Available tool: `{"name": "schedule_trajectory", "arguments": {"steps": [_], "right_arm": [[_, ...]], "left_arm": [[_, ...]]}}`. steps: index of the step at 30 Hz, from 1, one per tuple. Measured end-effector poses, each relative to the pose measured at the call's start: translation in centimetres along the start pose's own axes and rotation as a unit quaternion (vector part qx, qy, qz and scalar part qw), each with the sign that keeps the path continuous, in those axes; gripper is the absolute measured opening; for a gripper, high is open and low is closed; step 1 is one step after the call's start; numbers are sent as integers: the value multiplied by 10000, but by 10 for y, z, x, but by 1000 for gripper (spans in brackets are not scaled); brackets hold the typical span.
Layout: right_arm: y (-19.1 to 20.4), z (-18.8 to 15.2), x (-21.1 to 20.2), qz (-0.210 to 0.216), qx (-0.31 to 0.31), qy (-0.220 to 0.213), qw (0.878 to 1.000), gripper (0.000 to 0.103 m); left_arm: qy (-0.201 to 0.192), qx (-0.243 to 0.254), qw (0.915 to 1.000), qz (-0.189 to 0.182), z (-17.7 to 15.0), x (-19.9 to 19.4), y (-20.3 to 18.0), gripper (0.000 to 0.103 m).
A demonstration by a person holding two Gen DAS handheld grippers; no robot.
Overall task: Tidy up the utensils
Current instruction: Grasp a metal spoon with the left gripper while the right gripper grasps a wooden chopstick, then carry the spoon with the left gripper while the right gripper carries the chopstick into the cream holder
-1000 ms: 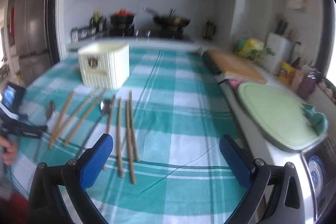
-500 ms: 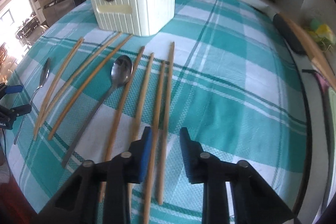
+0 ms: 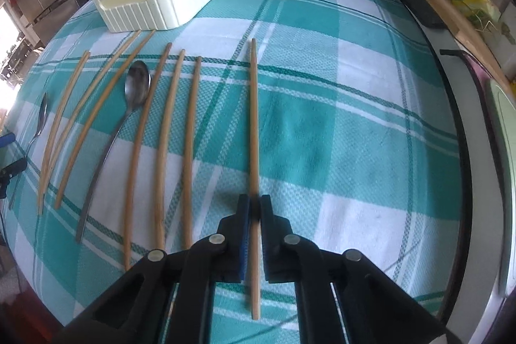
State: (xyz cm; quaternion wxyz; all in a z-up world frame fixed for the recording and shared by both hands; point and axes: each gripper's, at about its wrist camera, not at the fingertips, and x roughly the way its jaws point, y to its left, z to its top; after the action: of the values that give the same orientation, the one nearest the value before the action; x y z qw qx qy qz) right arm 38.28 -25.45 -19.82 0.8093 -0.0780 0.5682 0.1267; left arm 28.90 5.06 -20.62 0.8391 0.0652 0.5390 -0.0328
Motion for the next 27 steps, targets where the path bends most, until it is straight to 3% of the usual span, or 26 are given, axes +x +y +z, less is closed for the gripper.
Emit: {"name": "schedule_trajectory", "arguments": {"steps": [3,7,13,16,19,20,21,24,27], "right_arm": [[1,3,3,3,-150,22,9999,17],[5,22,10,49,-364,79,9993,19],[6,64,25,116,-465,134,9988,19],[8,83,31,114,-453,35,9989,19],[7,102,38,175,-319,-53,9993,17],[5,109,41,184,-205,-81,9996,12],[4,114,42,207,-123,-95,9997,6],[-1,122,41,335,190,-195,9991,6],[-6,117,17,486,352,-625,9962,6]], "left_arm": [[-7,296,9995,-141,6,1,-14,102],[-90,642,9978,-158,21,4,-34,98],[82,127,9987,-479,47,19,-21,89],[78,119,9989,-454,55,22,-24,88],[-7,118,9987,-495,66,23,-29,67],[-59,127,9986,-505,70,23,-30,50],[-94,131,9982,-577,74,23,-30,42],[-109,37,9978,-652,81,23,-25,42],[-378,-97,9965,-744,80,2,-15,42]]}}
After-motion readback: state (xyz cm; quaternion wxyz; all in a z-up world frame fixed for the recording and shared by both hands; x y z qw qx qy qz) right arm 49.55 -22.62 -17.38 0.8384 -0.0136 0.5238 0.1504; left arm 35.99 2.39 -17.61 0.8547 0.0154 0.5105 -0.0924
